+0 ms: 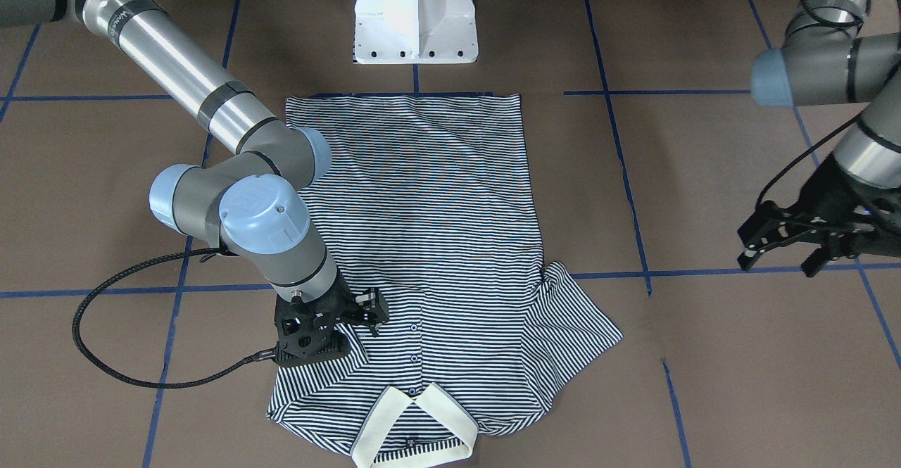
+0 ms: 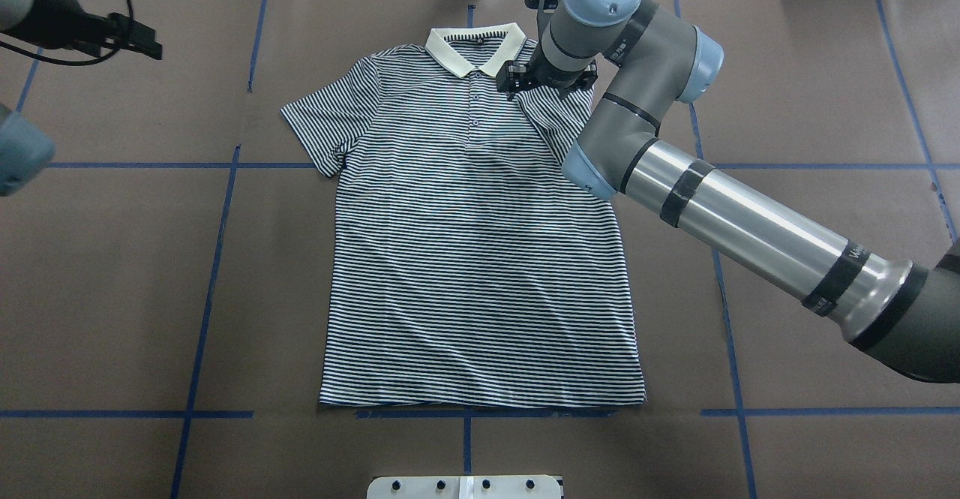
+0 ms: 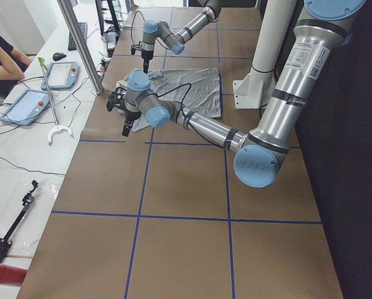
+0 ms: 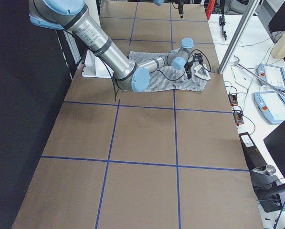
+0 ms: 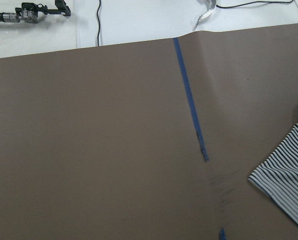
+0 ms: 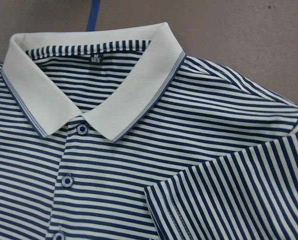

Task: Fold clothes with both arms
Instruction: 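Fold the held sleeve inward over the shirt body with the right gripper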

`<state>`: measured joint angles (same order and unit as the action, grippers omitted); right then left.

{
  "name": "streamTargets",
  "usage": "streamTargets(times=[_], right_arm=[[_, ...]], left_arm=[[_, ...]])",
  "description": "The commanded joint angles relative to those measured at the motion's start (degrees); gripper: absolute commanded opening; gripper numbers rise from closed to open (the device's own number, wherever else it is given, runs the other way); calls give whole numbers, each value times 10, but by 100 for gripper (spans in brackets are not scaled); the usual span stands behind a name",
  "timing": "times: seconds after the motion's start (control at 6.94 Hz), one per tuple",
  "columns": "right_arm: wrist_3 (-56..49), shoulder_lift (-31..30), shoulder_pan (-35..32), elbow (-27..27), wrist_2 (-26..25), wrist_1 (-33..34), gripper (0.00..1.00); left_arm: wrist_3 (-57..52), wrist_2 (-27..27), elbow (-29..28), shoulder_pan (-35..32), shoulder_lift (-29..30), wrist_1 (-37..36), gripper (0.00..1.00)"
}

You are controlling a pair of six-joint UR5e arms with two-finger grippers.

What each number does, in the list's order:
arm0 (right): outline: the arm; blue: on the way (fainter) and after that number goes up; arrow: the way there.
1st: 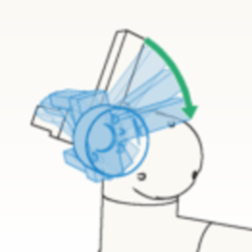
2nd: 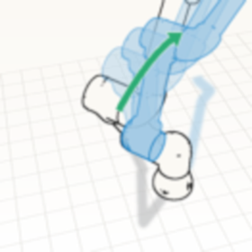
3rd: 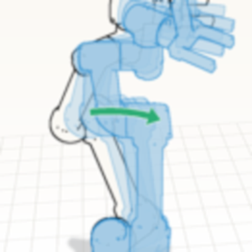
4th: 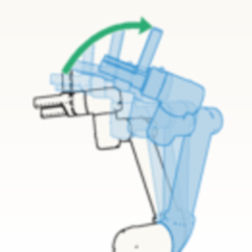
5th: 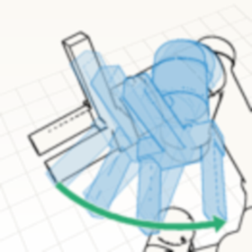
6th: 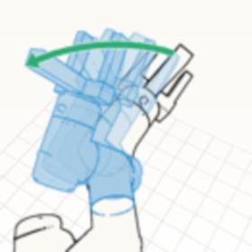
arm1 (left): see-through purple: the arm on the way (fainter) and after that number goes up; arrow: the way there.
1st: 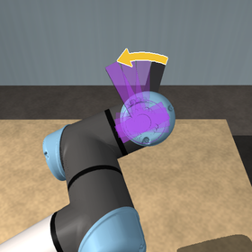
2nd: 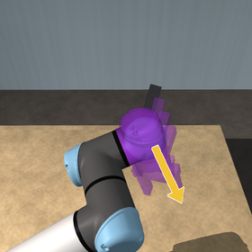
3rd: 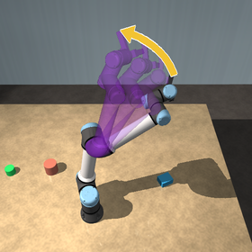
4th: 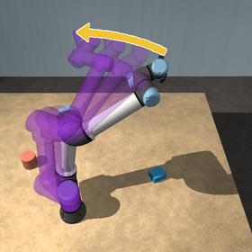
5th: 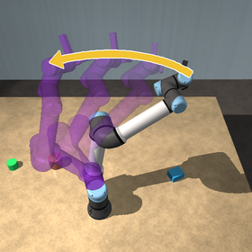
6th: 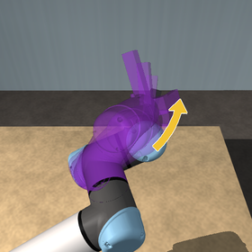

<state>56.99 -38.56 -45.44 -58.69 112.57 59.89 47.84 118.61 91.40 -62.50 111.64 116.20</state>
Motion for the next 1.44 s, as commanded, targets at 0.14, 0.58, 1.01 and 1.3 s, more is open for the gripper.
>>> streamTargets(times=[0.14, 0.58, 1.01, 1.3], right_arm=[[-17, -38, -21, -143, 18, 202, 100], [-142, -60, -96, -166, 162, 264, 100], [-143, -85, -104, -185, 162, 260, 100], [-143, -87, -105, -185, 160, 260, 100]], left_arm=[[269, -159, -47, 147, 76, 1, 100], [281, -237, -180, 166, 127, 62, 100], [276, -241, -249, 172, 150, 109, 100], [259, -254, -260, 178, 151, 110, 99]])
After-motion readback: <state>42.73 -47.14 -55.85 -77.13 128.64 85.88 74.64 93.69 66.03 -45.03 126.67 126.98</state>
